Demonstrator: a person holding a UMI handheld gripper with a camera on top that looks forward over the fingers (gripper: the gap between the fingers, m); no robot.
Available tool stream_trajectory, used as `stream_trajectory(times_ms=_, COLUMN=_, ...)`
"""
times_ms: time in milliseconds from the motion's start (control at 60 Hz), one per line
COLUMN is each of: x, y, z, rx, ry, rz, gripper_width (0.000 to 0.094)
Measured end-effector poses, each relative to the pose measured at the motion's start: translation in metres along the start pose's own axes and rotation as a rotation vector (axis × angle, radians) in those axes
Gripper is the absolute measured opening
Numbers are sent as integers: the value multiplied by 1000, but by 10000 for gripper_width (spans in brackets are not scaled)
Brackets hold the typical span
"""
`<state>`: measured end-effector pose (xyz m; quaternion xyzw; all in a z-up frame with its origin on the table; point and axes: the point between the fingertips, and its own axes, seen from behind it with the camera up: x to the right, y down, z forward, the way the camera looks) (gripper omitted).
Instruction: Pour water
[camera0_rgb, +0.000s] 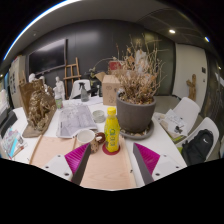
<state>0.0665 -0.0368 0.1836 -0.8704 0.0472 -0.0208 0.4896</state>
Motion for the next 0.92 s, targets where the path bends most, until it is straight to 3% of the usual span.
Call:
stream_trajectory(times_ms=200, x=-28, y=22, z=-130, rx=-21, ry=46, rz=-36, gripper_width=864)
stream_trajectory(times_ms=417, x=-56, y=55, z=-218, rx=-56, ry=44, rz=-6, gripper_width=863)
stream_trajectory(times_ms=917, x=-38, y=67, z=-273, rx=-42, ry=32, rz=-47, gripper_width=863)
